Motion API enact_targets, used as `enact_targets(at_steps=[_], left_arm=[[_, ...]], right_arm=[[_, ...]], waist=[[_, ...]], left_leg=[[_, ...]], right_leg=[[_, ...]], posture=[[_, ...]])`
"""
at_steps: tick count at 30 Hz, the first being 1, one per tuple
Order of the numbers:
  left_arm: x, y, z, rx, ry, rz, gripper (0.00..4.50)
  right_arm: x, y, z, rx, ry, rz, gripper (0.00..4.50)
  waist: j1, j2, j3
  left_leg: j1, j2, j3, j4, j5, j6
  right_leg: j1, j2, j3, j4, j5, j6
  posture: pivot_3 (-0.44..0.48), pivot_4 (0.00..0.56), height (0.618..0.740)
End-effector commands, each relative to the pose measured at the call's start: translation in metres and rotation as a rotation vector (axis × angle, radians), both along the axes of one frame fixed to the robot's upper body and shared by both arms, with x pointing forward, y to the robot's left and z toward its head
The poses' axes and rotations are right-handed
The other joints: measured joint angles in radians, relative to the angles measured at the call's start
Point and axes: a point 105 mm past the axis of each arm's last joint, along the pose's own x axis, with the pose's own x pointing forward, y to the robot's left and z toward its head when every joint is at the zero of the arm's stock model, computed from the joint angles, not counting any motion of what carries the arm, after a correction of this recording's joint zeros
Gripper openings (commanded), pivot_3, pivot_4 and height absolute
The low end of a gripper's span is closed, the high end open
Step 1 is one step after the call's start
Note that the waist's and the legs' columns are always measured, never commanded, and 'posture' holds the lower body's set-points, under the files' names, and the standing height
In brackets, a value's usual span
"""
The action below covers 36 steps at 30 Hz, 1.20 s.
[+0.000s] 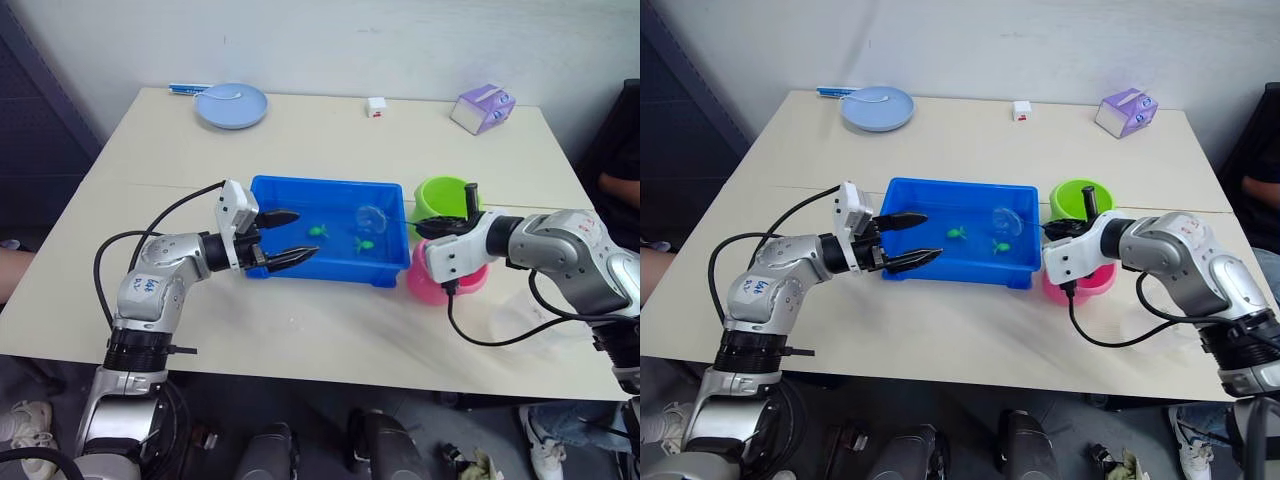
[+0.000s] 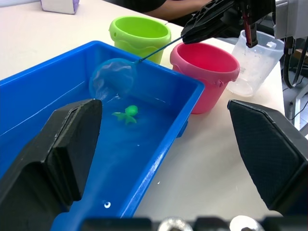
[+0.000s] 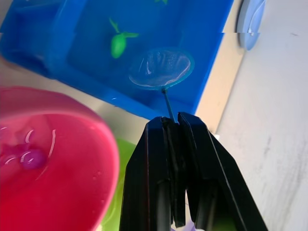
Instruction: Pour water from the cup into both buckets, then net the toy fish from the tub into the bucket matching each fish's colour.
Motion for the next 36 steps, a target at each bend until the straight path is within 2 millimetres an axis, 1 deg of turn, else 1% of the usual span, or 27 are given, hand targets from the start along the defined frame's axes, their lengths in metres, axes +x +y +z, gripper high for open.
enact_targets(at_steps=[1, 2, 5, 8, 11, 14, 17, 18, 20, 24, 28, 32, 36], left_arm=[[0.001, -0.002, 0.012, -0.016, -0.050, -0.013, 4.50], [0.001, -0.002, 0.012, -0.016, -0.050, -0.012, 4.50], [0.003, 0.000, 0.013, -0.015, -0.054, -0.010, 4.50], [0.005, 0.001, 0.016, -0.016, -0.061, -0.006, 4.50], [0.005, 0.001, 0.016, -0.017, -0.064, -0.004, 4.50], [0.006, 0.001, 0.016, -0.018, -0.064, -0.006, 4.50], [0.006, 0.000, 0.016, -0.019, -0.064, -0.010, 4.50], [0.007, 0.000, 0.016, -0.020, -0.063, -0.013, 4.50], [0.007, -0.001, 0.017, -0.023, -0.063, -0.022, 4.50], [0.007, -0.007, 0.018, -0.031, -0.061, -0.051, 4.50], [0.007, -0.023, 0.017, -0.037, -0.050, -0.119, 4.50], [0.010, -0.035, 0.019, -0.043, -0.051, -0.168, 4.50], [0.017, -0.051, 0.024, -0.049, -0.063, -0.216, 4.50]], right_arm=[[-0.008, 0.002, -0.002, 0.009, 0.044, 0.016, 0.77], [-0.010, 0.003, -0.005, 0.008, 0.057, 0.023, 0.77], [-0.016, 0.006, -0.009, 0.078, 0.129, 0.009, 0.77], [-0.024, 0.008, -0.007, 0.231, 0.241, -0.037, 0.77], [-0.030, 0.010, -0.002, 0.443, 0.383, -0.098, 0.77], [-0.032, 0.011, -0.001, 0.655, 0.517, -0.170, 0.77], [-0.034, 0.008, -0.005, 0.823, 0.637, -0.250, 0.77], [-0.035, 0.004, -0.006, 0.905, 0.677, -0.286, 0.77], [-0.036, -0.002, -0.005, 1.015, 0.717, -0.334, 0.77], [-0.040, -0.009, 0.006, 1.138, 0.702, -0.375, 0.77], [-0.049, -0.012, 0.022, 1.209, 0.599, -0.393, 0.77], [-0.056, -0.014, 0.030, 1.261, 0.545, -0.418, 0.77], [-0.062, -0.027, 0.046, 1.291, 0.401, -0.462, 0.77]], waist=[[0.000, 0.000, 0.000], [0.000, 0.000, 0.000], [0.000, 0.000, 0.000], [0.000, 0.000, 0.000], [0.001, 0.000, 0.000], [0.001, 0.000, 0.000], [0.003, 0.000, 0.000], [0.004, 0.000, 0.000], [0.005, 0.000, 0.000], [0.007, 0.000, 0.000], [0.016, 0.000, 0.000], [0.020, 0.000, 0.000], [0.025, 0.000, 0.000]], left_leg=[[0.000, 0.000, 0.000, 0.000, 0.000, 0.000], [0.000, 0.000, 0.000, 0.000, 0.000, 0.000], [0.000, 0.000, 0.000, 0.000, 0.000, 0.000], [0.000, 0.000, 0.000, 0.000, 0.000, 0.000], [0.000, 0.000, -0.001, 0.001, 0.000, 0.000], [0.000, 0.000, -0.001, 0.001, 0.000, 0.000], [0.000, 0.000, -0.002, 0.001, 0.000, 0.000], [0.000, 0.000, -0.002, 0.001, 0.000, 0.000], [0.000, 0.000, -0.002, 0.001, 0.000, 0.000], [-0.001, -0.001, -0.002, 0.000, 0.000, 0.000], [-0.001, -0.001, -0.002, 0.000, 0.000, 0.000], [-0.001, -0.001, -0.002, 0.000, 0.000, 0.000], [-0.001, -0.001, -0.001, 0.000, 0.000, 0.000]], right_leg=[[0.000, 0.000, 0.000, 0.000, 0.000, 0.000], [0.000, 0.000, 0.000, 0.000, 0.000, 0.000], [0.000, 0.000, 0.000, 0.000, 0.000, 0.000], [0.000, 0.000, 0.000, 0.000, 0.000, 0.000], [0.000, 0.000, -0.001, 0.000, 0.000, 0.000], [0.000, 0.000, -0.001, 0.001, 0.000, 0.000], [0.001, 0.000, -0.001, 0.001, 0.000, 0.000], [0.000, 0.000, -0.001, 0.001, 0.000, 0.000], [0.001, 0.000, -0.001, 0.000, 0.000, 0.000], [0.000, -0.001, -0.001, 0.000, 0.000, 0.000], [0.000, 0.000, -0.001, 0.000, 0.000, 0.000], [0.000, 0.000, -0.001, 0.000, 0.000, 0.000], [0.000, 0.002, -0.001, 0.000, 0.000, 0.000]], posture=[[0.000, 0.150, 0.740], [0.000, 0.150, 0.740], [0.000, 0.150, 0.740], [0.000, 0.150, 0.740], [0.000, 0.150, 0.740], [0.000, 0.150, 0.740], [0.000, 0.150, 0.740], [0.000, 0.150, 0.740], [0.000, 0.150, 0.740], [0.000, 0.150, 0.740], [0.000, 0.150, 0.740], [0.000, 0.150, 0.740], [0.000, 0.150, 0.740]])
